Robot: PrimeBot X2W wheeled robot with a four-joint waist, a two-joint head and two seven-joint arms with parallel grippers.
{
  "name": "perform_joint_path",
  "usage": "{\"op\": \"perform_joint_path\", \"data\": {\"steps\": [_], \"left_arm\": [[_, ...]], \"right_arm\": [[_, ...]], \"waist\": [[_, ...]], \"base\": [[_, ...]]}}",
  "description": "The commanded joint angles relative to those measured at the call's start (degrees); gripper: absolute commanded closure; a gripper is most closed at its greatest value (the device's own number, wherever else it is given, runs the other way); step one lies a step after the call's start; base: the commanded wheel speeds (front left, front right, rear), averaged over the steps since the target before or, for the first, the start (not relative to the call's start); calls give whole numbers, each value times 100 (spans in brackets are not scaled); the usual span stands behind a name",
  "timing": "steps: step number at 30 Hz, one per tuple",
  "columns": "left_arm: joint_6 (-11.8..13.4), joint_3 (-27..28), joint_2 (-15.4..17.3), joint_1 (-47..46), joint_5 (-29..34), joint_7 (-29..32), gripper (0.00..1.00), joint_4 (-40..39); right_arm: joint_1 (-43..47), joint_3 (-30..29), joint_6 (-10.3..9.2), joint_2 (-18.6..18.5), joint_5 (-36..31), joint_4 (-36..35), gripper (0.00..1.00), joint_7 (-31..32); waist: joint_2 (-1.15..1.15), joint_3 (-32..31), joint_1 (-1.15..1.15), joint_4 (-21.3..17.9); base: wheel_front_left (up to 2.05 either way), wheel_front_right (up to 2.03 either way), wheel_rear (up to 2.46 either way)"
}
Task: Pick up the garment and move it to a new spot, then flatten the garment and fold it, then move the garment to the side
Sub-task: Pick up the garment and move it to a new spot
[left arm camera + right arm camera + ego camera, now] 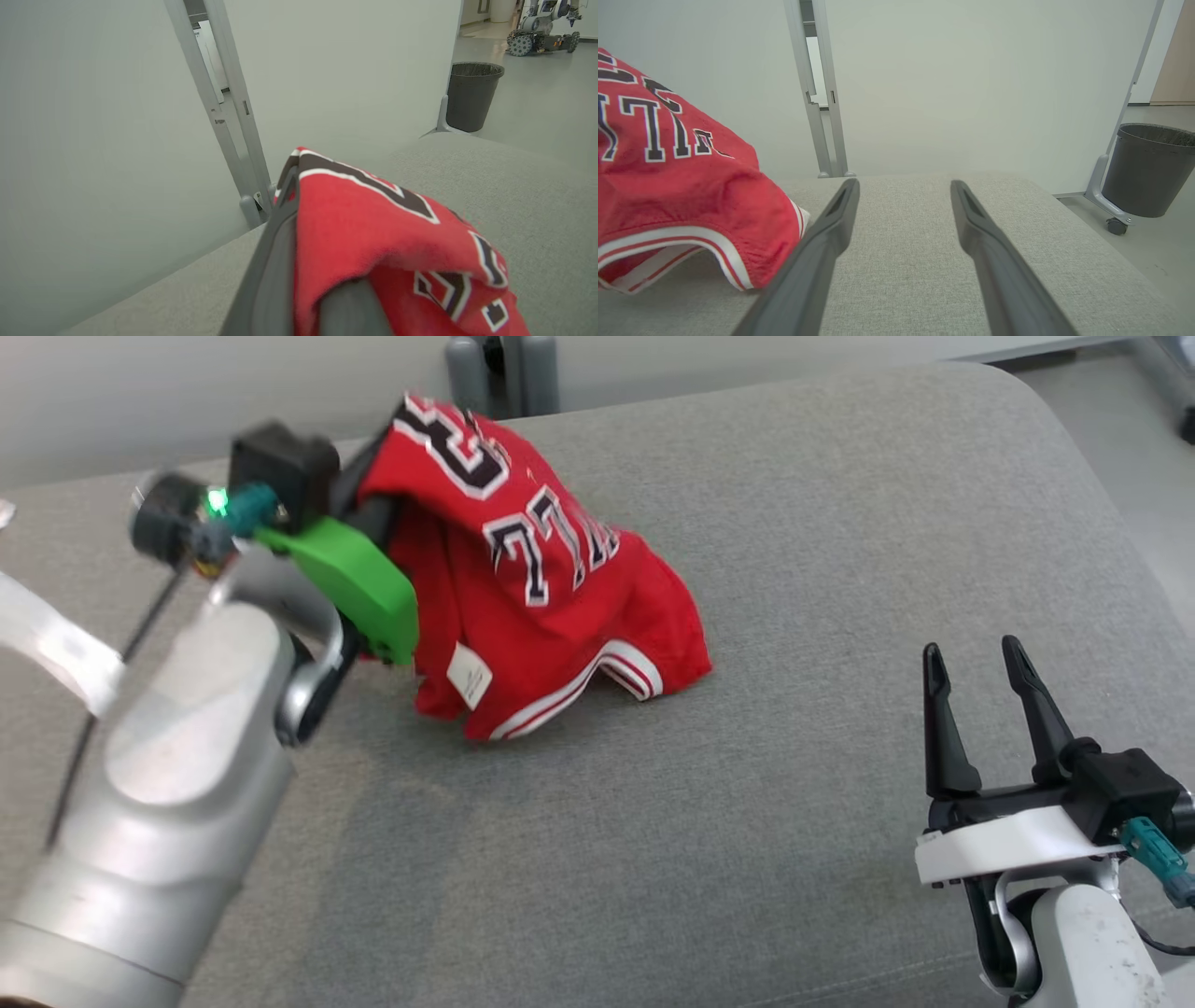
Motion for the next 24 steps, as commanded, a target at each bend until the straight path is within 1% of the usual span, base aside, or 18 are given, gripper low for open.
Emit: {"op": "perform_joint_path", "data": {"steps": [1, 6, 11, 12, 13, 14, 15, 20, 24], "left_arm": [[101, 55, -71, 278, -148, -131, 100, 235], [320, 64, -388, 834, -246, -581, 100, 1242], [363, 29, -623, 1078, -283, -865, 100, 1952], [371, 46, -688, 1090, -291, -926, 81, 2062], [358, 37, -739, 1092, -288, -955, 67, 2129], [348, 45, -802, 1072, -280, -1003, 36, 2197], [344, 63, -849, 1047, -277, -1042, 0, 2228], [339, 254, -1031, 966, -287, -1144, 0, 2219], [361, 535, -1111, 1142, -190, -1139, 0, 1893]], "right_arm": [[-98, 52, -6, -9, 43, 24, 0, -19], [-238, 174, -6, -10, 121, 58, 0, -18], [-301, 199, -6, -9, 139, 128, 0, -19], [-315, 210, -6, -9, 131, 145, 0, -19], [-328, 212, -6, -10, 123, 155, 0, -19], [-345, 217, -6, -11, 119, 163, 0, -19], [-351, 218, -6, -10, 114, 166, 0, -19], [-300, 201, -6, -10, 78, 229, 0, -19], [-239, 141, -6, -11, 48, 286, 0, -19]], "waist": [[0, 187, 0, -185], [0, 382, 0, -296], [0, 453, 0, -211], [0, 451, 0, -182], [0, 448, 0, -155], [0, 440, 0, -120], [0, 427, 0, -88], [0, 300, 0, 109], [0, 147, 0, 286]], "base": [[0, 0, 0], [0, 0, 0], [0, 0, 0], [0, 0, 0], [0, 0, 0], [0, 0, 0], [0, 0, 0], [0, 0, 0], [0, 0, 0]]}}
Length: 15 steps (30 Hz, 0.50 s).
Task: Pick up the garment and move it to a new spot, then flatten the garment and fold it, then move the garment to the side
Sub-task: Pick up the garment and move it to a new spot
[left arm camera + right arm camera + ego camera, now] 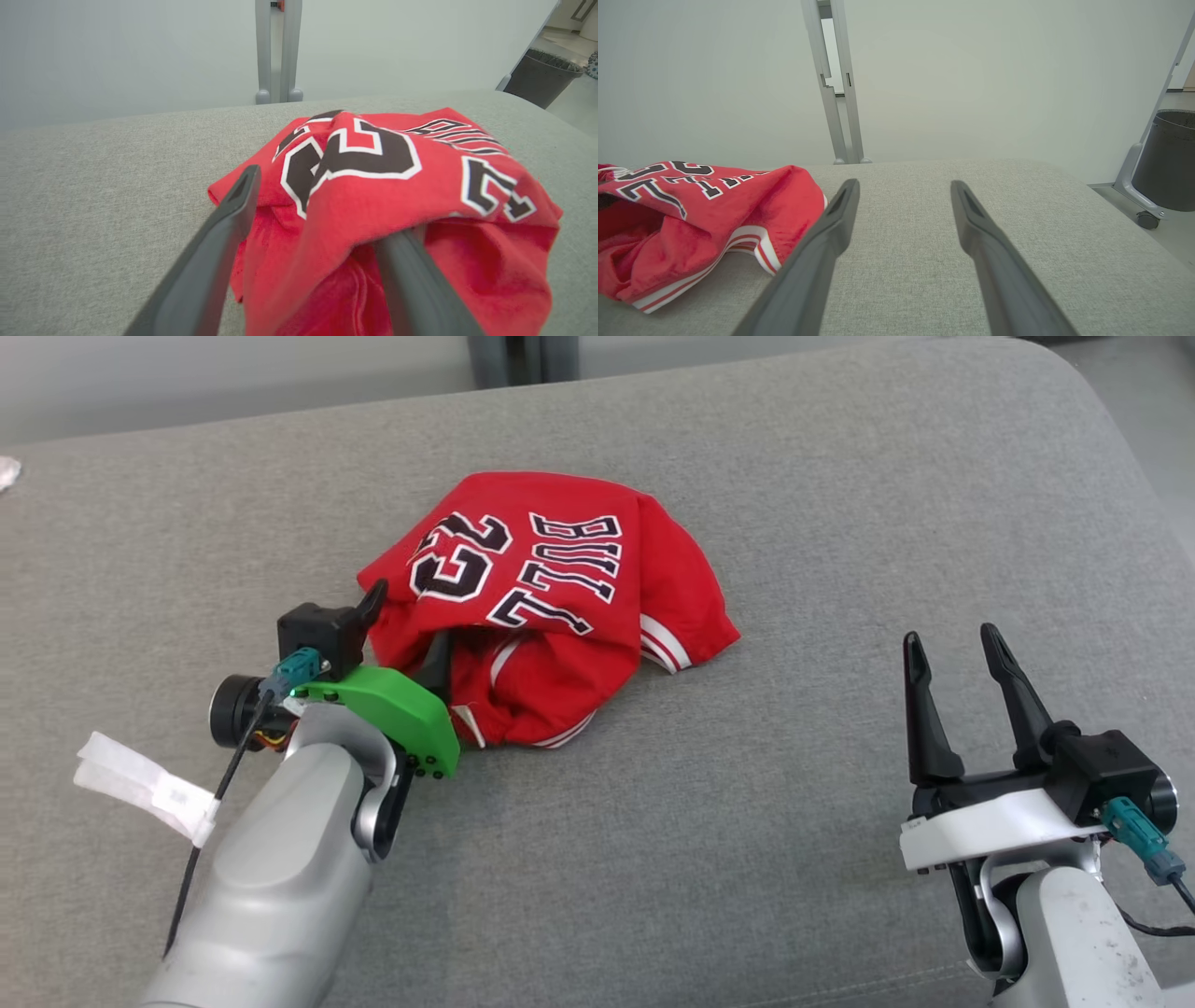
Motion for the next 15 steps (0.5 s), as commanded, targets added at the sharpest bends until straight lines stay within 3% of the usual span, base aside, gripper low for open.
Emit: {"op": "perform_joint_path", "data": {"steps": [1, 15], "left_arm": [[12, 97, -24, 201, 82, -16, 0, -120], [161, 1167, -390, 1799, 515, -12, 0, -1446]], "right_arm": [[44, -27, -7, -13, -49, 26, 0, -19], [426, -381, -7, -13, -317, 120, 0, -19]], "waist": [[0, -183, 0, 183], [0, -1083, 0, 1036]], "base": [[0, 0, 0], [0, 0, 0]]}}
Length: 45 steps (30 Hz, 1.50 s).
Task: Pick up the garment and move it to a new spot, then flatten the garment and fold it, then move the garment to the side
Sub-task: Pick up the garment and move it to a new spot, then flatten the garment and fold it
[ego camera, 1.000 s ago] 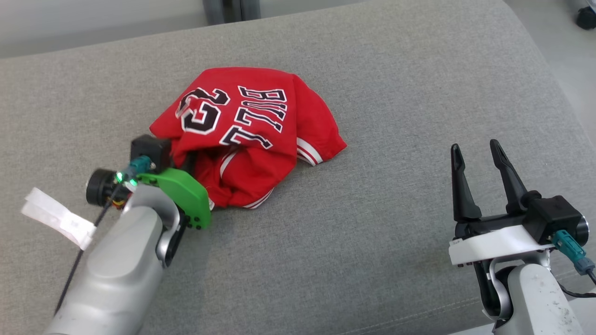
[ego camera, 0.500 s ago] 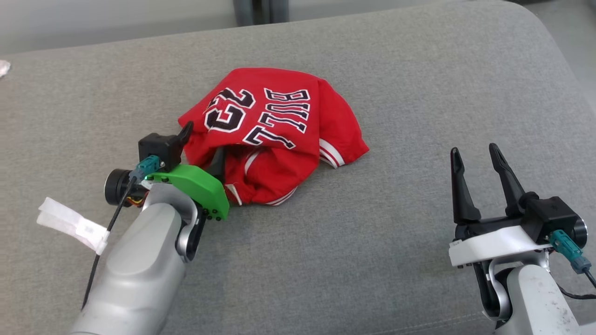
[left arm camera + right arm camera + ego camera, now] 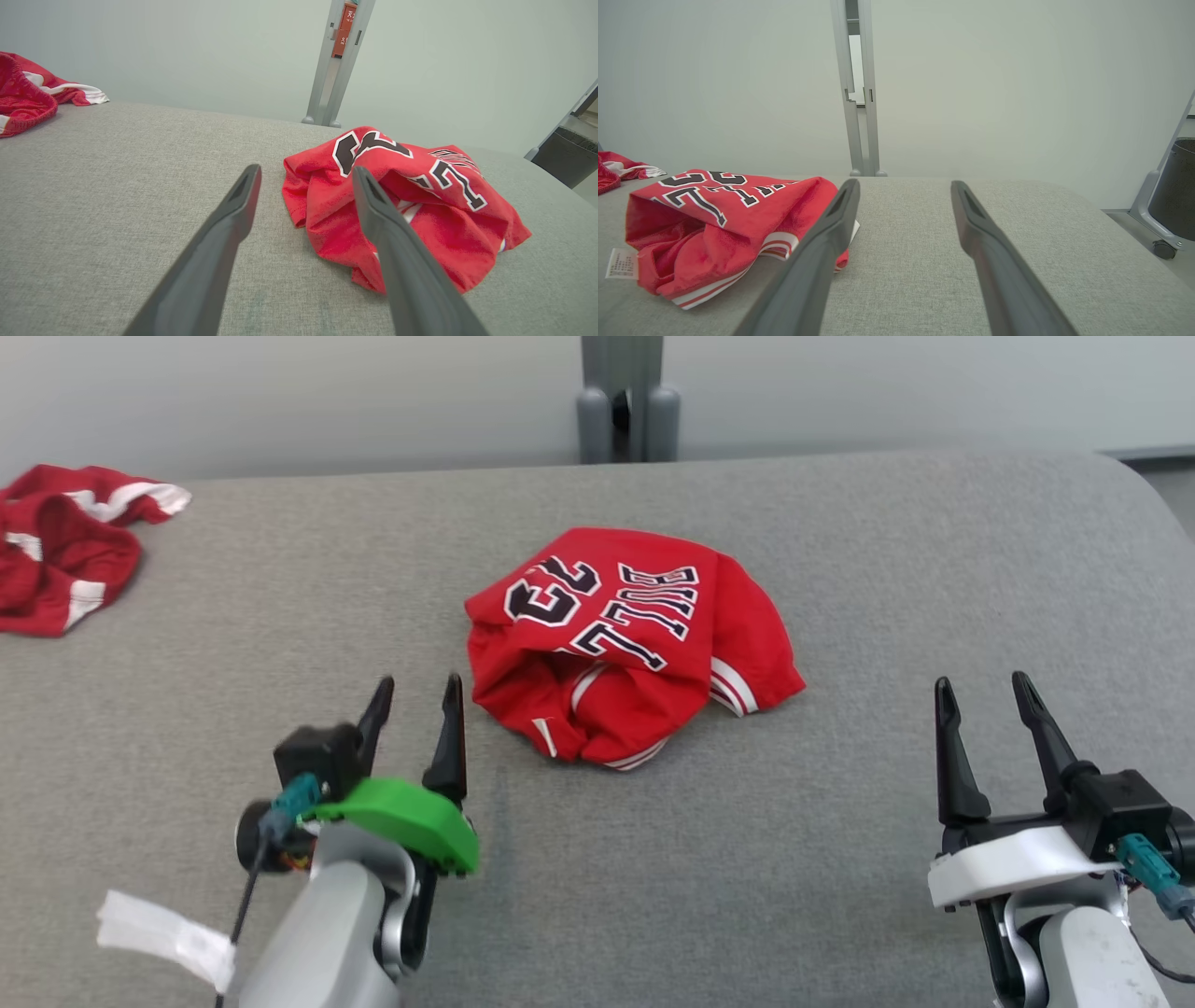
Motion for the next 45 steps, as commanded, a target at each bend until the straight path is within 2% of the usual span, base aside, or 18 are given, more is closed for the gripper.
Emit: {"op": "perform_joint_path", "data": {"steps": [1, 10, 17, 31, 45], "left_arm": [[-6, 47, -34, 248, 84, -3, 0, -84], [33, 638, -111, 1288, 478, -3, 0, -910], [-8, 1116, -128, 1910, 755, -3, 0, -1431], [-109, 1232, -162, 2152, 1087, -4, 0, -1341], [-191, 1294, -186, 2173, 1133, -3, 0, -1232]], "right_arm": [[100, -11, -6, -15, -34, 15, 0, -19], [535, 39, -6, -15, 154, 75, 0, -20], [742, 152, -6, -16, 396, 132, 0, -20], [742, 228, -6, -16, 428, 281, 0, -20], [768, 409, -6, -15, 410, 417, 0, -19]], "waist": [[0, -375, 0, 385], [0, -637, 0, 703], [0, -698, 0, 699], [0, -757, 0, 624], [0, -767, 0, 660]], "base": [[0, 0, 0], [0, 0, 0], [0, 0, 0], [0, 0, 0], [0, 0, 0]]}}
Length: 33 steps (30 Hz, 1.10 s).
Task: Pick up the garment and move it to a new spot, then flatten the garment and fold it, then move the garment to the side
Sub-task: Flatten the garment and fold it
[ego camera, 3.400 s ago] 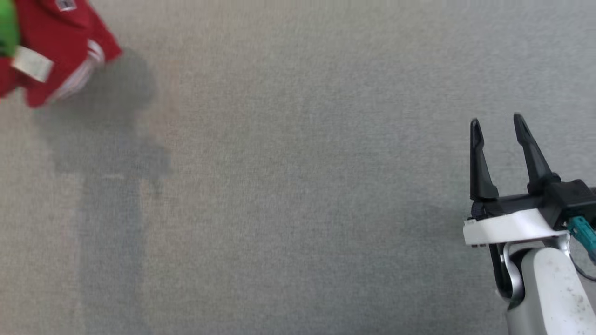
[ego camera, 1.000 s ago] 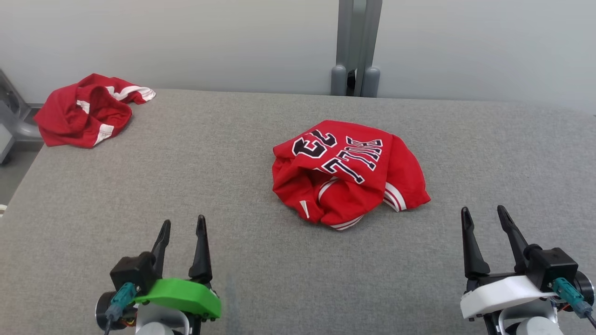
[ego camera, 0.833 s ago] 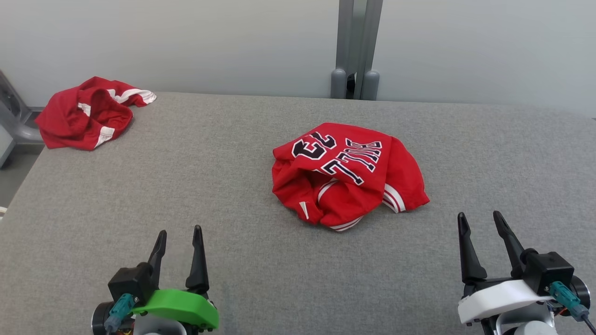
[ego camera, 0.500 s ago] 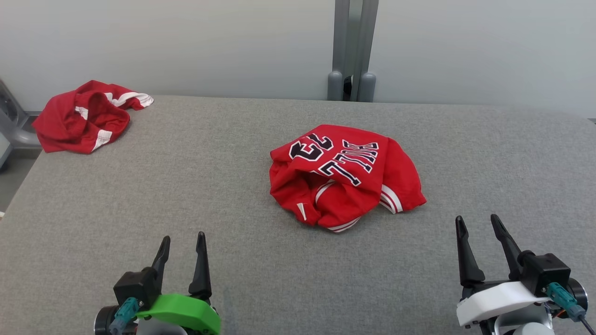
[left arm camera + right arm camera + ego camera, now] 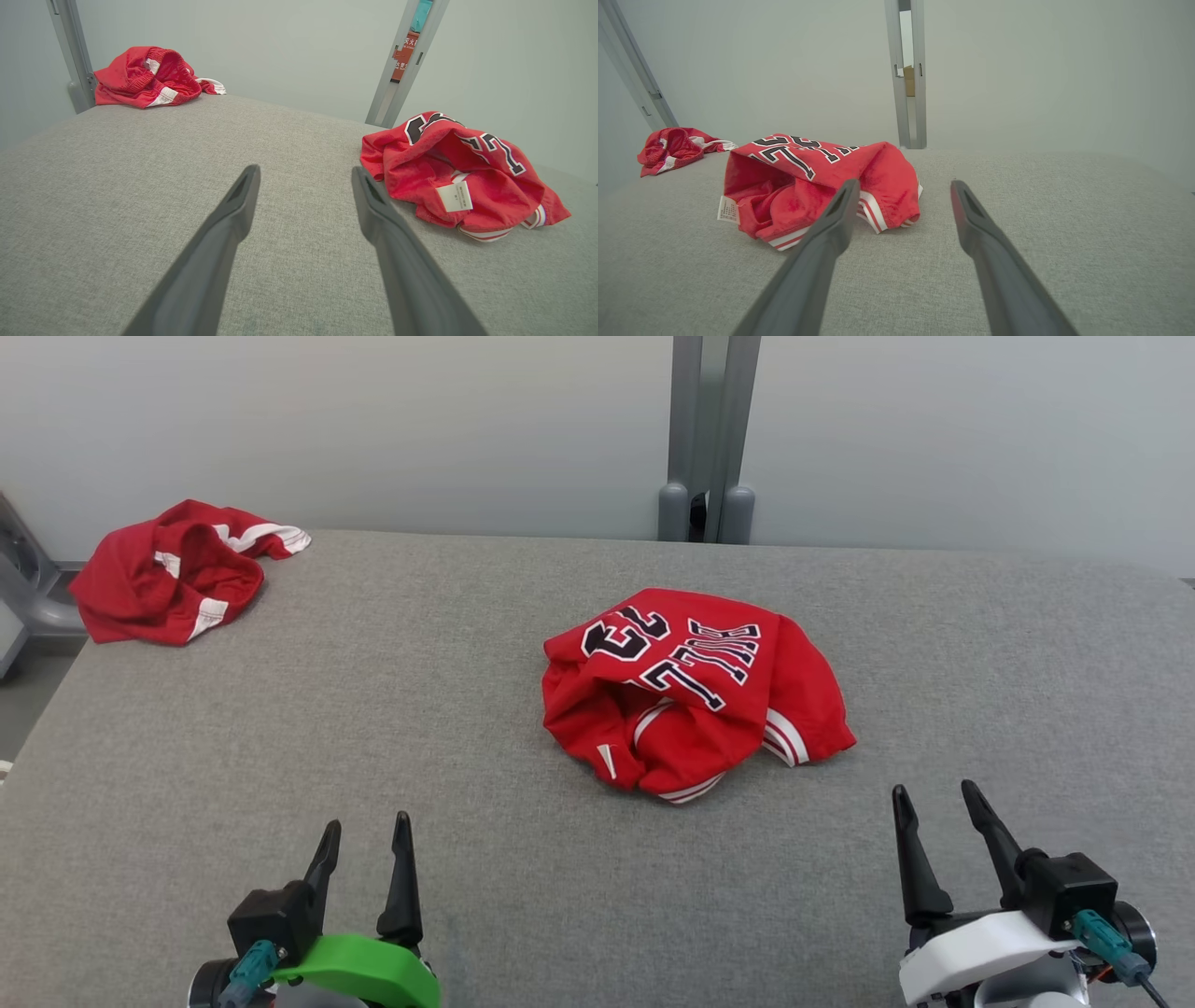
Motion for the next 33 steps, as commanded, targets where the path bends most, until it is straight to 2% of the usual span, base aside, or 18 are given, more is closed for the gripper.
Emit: {"op": "perform_joint_path", "data": {"steps": [1, 7, 14, 20, 26, 27, 28, 29, 30, 33], "left_arm": [[-19, -7, -1, 54, 81, -3, 0, 10], [-71, -111, -7, -111, 99, -4, 0, -36], [-110, -320, -13, -330, 116, -4, 0, -185], [-52, -459, -15, -479, 7, -3, 0, -321], [16, -508, -16, -517, -24, -3, 0, -394], [26, -509, -16, -516, -33, -4, 0, -402], [38, -506, -16, -512, -38, -3, 0, -406], [54, -495, -16, -499, -32, -3, 0, -408], [69, -487, -16, -480, -21, -3, 0, -409], [78, -479, -17, -430, 22, -4, 0, -405]], "right_arm": [[-2, 45, -6, -15, -17, 41, 0, -20], [-513, 326, -6, -16, -135, 554, 0, -19], [-1507, 550, -6, -16, -135, 1973, 0, 15], [-2284, 696, -6, -21, 221, 3123, 0, 21], [-2905, 905, -6, -21, 648, 3929, 0, -2], [-2971, 958, -6, -19, 712, 3999, 36, -10], [-3024, 1002, -6, -19, 762, 4043, 62, -7], [-3075, 1069, -6, -19, 813, 4067, 96, -12], [-3112, 1108, -6, -18, 839, 4047, 100, -14], [-3161, 1047, -7, -24, 567, 3826, 100, -18]], "waist": [[0, 30, 0, 40], [0, 212, 0, 278], [0, 656, 0, 790], [0, 1021, 0, 1199], [0, 1218, 0, 1381], [0, 1230, 0, 1384], [0, 1234, 0, 1379], [0, 1231, 0, 1359], [0, 1225, 0, 1328], [0, 1180, 0, 1179]], "base": [[0, 0, 0], [0, 0, 0], [0, 0, 0], [0, 0, 0], [0, 0, 0], [0, 0, 0], [0, 0, 0], [0, 0, 0], [0, 0, 0], [0, 0, 0]]}}
